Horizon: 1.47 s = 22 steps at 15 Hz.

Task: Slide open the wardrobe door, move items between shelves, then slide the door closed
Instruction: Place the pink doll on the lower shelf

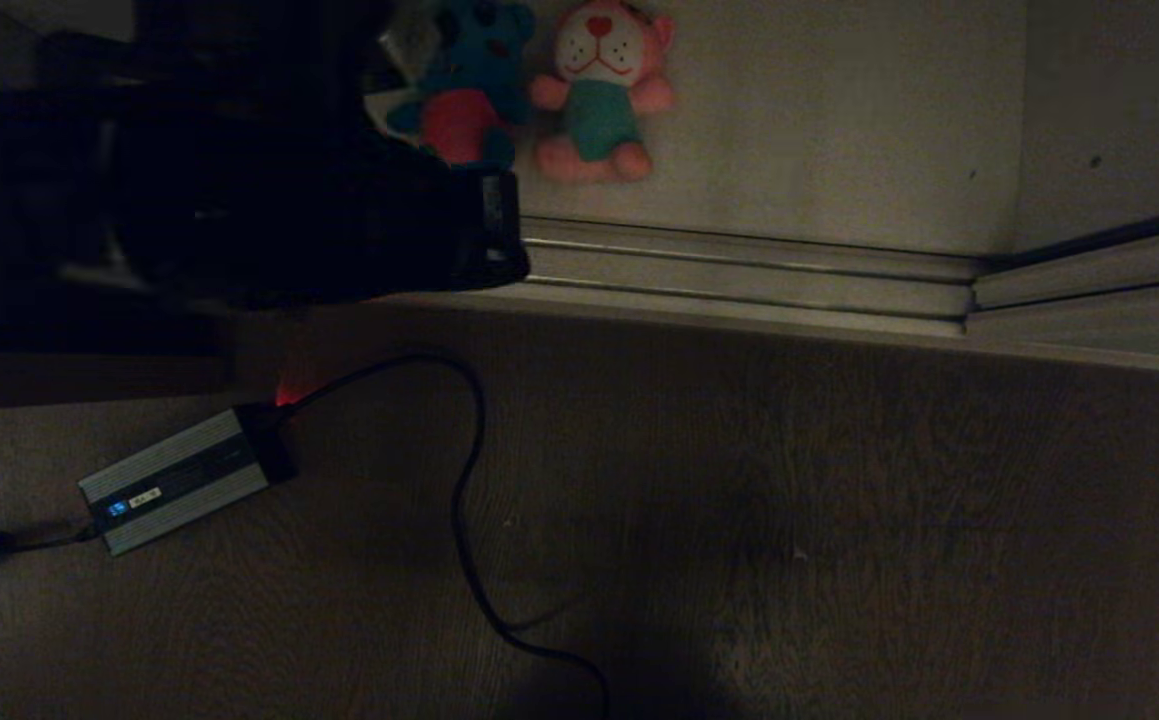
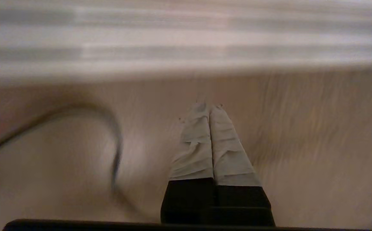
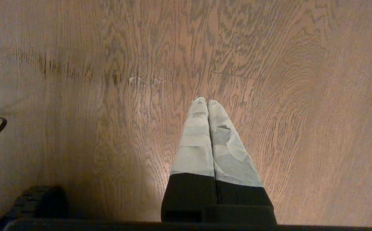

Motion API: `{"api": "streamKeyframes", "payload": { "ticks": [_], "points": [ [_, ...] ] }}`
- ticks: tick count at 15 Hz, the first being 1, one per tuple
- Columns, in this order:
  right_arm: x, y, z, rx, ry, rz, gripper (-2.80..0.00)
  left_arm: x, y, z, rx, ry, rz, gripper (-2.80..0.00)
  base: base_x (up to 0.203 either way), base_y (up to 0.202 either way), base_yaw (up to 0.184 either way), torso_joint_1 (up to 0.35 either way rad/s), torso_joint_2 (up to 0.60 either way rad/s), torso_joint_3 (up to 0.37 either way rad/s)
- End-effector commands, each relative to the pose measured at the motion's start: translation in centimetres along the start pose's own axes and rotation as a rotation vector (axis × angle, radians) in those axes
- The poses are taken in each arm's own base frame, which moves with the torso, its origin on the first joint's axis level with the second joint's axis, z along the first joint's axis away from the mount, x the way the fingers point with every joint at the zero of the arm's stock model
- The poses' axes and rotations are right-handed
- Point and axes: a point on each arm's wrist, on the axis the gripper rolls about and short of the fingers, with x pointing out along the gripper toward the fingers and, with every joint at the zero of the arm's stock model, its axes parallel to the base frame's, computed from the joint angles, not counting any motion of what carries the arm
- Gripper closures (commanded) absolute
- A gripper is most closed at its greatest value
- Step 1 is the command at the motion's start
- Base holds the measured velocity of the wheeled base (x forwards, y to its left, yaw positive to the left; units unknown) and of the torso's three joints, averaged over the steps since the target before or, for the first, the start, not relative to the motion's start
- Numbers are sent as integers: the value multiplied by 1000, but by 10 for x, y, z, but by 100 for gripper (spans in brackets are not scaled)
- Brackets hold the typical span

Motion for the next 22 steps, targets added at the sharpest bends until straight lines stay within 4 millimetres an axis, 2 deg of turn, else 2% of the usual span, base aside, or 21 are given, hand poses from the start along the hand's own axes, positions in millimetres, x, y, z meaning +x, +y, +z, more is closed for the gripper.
{"api": "streamKeyframes", "payload": {
  "ticks": [1, 5, 7, 14, 22],
  "points": [
    [0, 0, -1, -1, 4, 0, 0, -74, 19, 2, -5, -14, -3, 0, 0, 0, 0, 0, 0, 0],
    [0, 0, -1, -1, 3, 0, 0, -138, 46, -46, 16, 94, 17, 0, 0, 0, 0, 0, 0, 0],
    [0, 0, -1, -1, 4, 0, 0, -157, 52, -52, 8, 87, -35, 0, 0, 0, 0, 0, 0, 0],
    [0, 0, -1, -1, 4, 0, 0, -167, 56, -58, 9, 74, -37, 0, 0, 0, 0, -1, 1, 9],
    [0, 0, -1, -1, 4, 0, 0, -166, 56, -61, 9, 93, -52, 0, 0, 0, 0, 3, 3, 179]
  ]
}}
